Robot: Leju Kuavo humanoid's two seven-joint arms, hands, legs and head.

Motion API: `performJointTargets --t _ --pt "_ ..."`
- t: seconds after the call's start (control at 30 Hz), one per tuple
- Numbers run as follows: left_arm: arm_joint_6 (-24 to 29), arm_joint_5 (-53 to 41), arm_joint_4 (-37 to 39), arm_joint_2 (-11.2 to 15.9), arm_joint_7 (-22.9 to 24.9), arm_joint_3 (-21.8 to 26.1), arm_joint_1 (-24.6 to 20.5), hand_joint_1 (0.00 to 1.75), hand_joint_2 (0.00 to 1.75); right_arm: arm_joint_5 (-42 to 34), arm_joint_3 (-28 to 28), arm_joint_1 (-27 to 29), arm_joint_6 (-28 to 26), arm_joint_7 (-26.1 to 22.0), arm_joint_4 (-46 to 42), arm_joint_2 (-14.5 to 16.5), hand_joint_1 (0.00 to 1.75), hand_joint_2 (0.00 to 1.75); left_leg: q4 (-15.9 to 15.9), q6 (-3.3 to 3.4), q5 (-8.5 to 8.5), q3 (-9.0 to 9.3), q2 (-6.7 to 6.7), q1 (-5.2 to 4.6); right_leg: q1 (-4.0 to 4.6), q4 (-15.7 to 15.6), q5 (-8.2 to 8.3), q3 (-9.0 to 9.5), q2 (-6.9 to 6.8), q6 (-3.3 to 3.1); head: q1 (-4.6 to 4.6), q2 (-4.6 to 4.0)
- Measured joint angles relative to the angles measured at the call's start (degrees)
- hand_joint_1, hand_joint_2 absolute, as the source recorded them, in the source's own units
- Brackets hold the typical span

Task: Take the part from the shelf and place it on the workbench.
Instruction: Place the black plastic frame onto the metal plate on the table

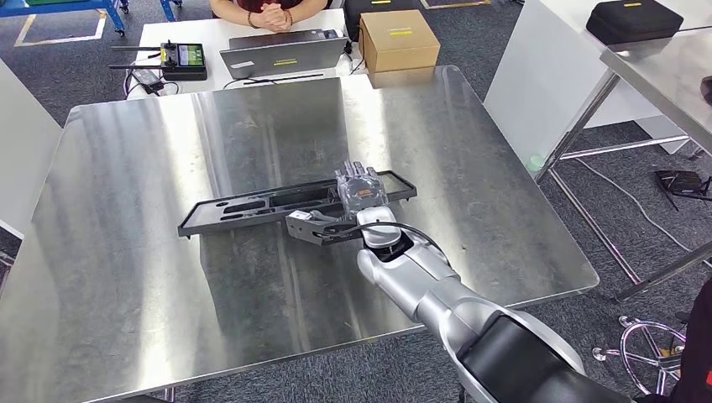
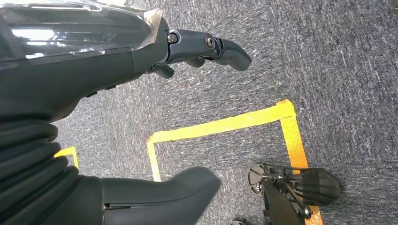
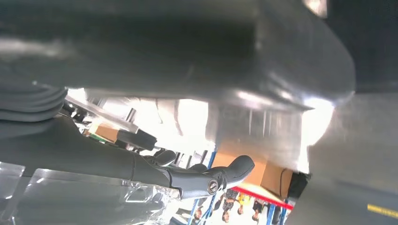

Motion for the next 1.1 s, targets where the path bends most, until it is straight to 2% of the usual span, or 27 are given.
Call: performJointTargets --t 0.5,0.7,0.83,0.93,1.03,1.1 --pt "0.21 -0.09 -0.02 -0.28 -0.56 0.44 -0.01 0.0 0.0 1.49 -1.45 -3.07 -4.05 -2.4 -0.71 1.63 0.0 0.0 0.0 0.0 0.01 0.02 0.0 0.0 0.0 0.02 0.0 0.02 0.0 0.0 -0.01 0.0" --pt "0.43 -0.21 -0.02 -0.4 -0.91 0.73 -0.04 0.0 0.0 3.35 -2.91 -5.24 -7.43 -5.56 -2.62 3.53 0.0 0.0 0.0 0.0 0.0 0.04 0.0 0.02 0.0 0.02 0.0 0.03 0.0 0.0 0.01 0.0" --pt "0.79 -0.22 -0.02 -0.5 -1.11 1.08 -0.05 0.0 0.0 -2.56 -7.28 -5.21 -10.77 -12.71 -4.2 4.74 0.0 0.0 0.0 0.0 0.0 0.04 0.0 0.02 0.0 0.02 0.0 0.03 0.0 0.0 0.0 0.0" --pt "1.04 -0.22 -0.02 -0.54 -1.32 1.27 -0.04 0.0 0.0 -8.77 -12.09 -5.0 -11.15 -19.57 -6.1 5.76 0.0 0.0 0.0 0.0 0.0 0.05 -0.01 0.03 0.0 0.02 0.0 0.04 0.0 0.0 0.01 0.0" --pt "1.19 -0.22 -0.02 -0.55 -1.74 1.45 0.0 0.0 0.0 -20.44 -18.41 -3.62 -6.84 -31.13 -10.22 7.14 0.0 0.0 -0.01 0.0 0.0 0.05 -0.01 0.03 0.0 0.02 0.0 0.04 -0.01 -0.01 0.01 0.0" --pt "1.24 -0.26 -0.02 -0.55 -2.02 1.74 0.01 0.0 0.0 -27.01 -23.05 -2.4 -2.91 -36.64 -14.27 8.19 0.0 0.0 -0.01 0.0 0.0 0.05 -0.03 0.03 -0.01 0.02 -0.01 0.04 -0.02 -0.01 0.01 0.0"
